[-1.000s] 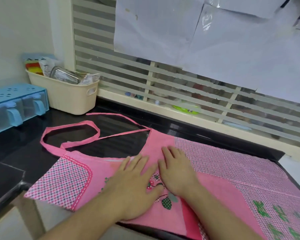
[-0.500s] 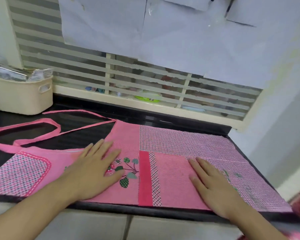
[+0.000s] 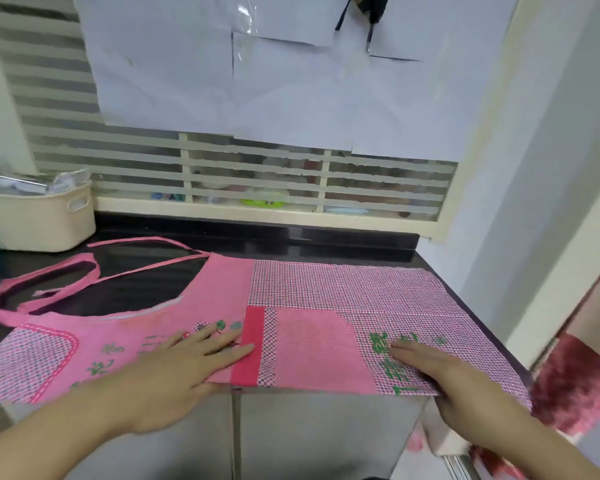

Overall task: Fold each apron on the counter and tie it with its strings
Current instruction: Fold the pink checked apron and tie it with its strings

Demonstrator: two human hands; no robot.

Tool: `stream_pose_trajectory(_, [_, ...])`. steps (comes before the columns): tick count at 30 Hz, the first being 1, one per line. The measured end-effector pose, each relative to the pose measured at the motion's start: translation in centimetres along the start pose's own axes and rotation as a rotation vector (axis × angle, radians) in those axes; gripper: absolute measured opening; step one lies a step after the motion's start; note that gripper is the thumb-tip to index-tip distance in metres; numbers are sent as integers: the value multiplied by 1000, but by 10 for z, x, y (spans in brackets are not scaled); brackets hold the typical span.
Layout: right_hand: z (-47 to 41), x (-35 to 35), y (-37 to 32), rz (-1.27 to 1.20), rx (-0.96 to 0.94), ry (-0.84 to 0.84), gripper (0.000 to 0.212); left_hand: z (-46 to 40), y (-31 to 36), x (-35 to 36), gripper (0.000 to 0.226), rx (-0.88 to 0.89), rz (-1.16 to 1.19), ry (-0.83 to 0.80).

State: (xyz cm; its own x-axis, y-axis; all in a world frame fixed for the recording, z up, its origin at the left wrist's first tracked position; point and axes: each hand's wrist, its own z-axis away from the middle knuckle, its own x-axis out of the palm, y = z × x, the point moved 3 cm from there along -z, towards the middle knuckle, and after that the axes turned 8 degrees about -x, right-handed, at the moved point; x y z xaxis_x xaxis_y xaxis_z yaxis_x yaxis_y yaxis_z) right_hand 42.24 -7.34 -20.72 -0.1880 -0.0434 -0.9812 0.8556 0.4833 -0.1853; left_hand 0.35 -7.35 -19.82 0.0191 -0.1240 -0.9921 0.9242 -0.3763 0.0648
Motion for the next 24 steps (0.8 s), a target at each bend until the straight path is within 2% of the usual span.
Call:
stream_pose_trajectory(1, [2, -5, 5, -9, -8, 50, 88, 2, 4, -12, 50, 9, 60, -38])
stream_pose_trajectory(2, [1, -14, 6, 17, 5, 82, 72, 3, 6, -26, 48, -7, 101, -62])
stream_pose_trajectory(4, [-2, -35, 12, 141, 92, 83, 25, 4, 1, -50, 48, -108, 153, -55])
stream_pose_trajectory(5, [-5, -45, 20, 200, 153, 68, 8, 1, -5, -61, 41, -145, 144, -37])
stream_pose_trajectory(8, [-15, -71, 47, 231, 338, 99, 24, -17, -25, -89, 26, -217, 15, 34])
stream_pose_trajectory(10, [-24, -88, 61, 146, 388, 150, 28, -31, -43, -106, 17, -289, -71, 69])
stream_pose_trajectory(11, [-27, -94, 68, 78, 418, 187, 31, -37, -52, -113, 20, -329, -103, 78])
stream_pose_trajectory(13, [-35, -102, 84, -96, 477, 260, 32, -47, -67, -121, 34, -404, -213, 10])
stream_pose_trajectory(15, [-44, -102, 101, -256, 516, 324, 25, -59, -85, -126, 38, -477, -275, -78])
stream_pose_trajectory(17, [-56, -96, 112, -361, 545, 372, 14, -72, -99, -130, 36, -541, -315, -177])
stream_pose_trajectory(19, [-71, -90, 119, -401, 566, 415, 13, -88, -111, -135, 29, -575, -373, -214])
stream_pose_trajectory(21, [-91, -86, 123, -399, 583, 445, 17, -106, -122, -142, 25, -604, -406, -158])
stream_pose_trajectory(24, [-121, -75, 137, -320, 602, 448, 22, -134, -132, -145, 20, -628, -418, 13])
